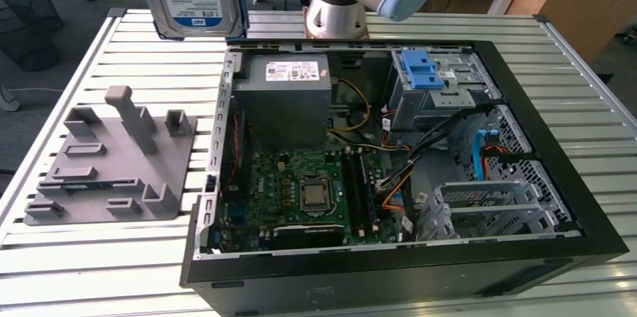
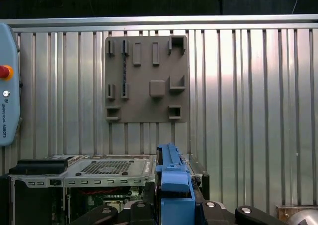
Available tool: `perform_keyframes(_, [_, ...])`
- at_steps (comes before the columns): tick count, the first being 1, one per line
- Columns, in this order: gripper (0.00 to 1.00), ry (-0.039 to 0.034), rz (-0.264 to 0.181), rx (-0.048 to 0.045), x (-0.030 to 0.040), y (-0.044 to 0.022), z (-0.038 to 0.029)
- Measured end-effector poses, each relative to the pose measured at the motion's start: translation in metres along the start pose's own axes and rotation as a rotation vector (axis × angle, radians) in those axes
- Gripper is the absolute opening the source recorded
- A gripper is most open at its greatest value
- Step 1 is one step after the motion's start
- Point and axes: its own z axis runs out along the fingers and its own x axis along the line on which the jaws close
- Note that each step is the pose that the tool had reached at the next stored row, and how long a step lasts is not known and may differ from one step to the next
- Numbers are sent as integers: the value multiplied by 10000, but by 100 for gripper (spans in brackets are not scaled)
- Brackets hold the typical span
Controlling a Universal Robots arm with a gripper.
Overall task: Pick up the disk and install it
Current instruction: 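Pick up the disk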
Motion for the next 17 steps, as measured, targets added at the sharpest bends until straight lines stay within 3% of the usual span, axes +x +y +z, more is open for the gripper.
perform_keyframes(7, [36, 0, -1, 0, -1, -47, 0])
perform_keyframes(13, [36, 1, -1, 0, -5, -217, 0])
perform_keyframes(17, [36, 2, 0, -1, 79, -237, 2])
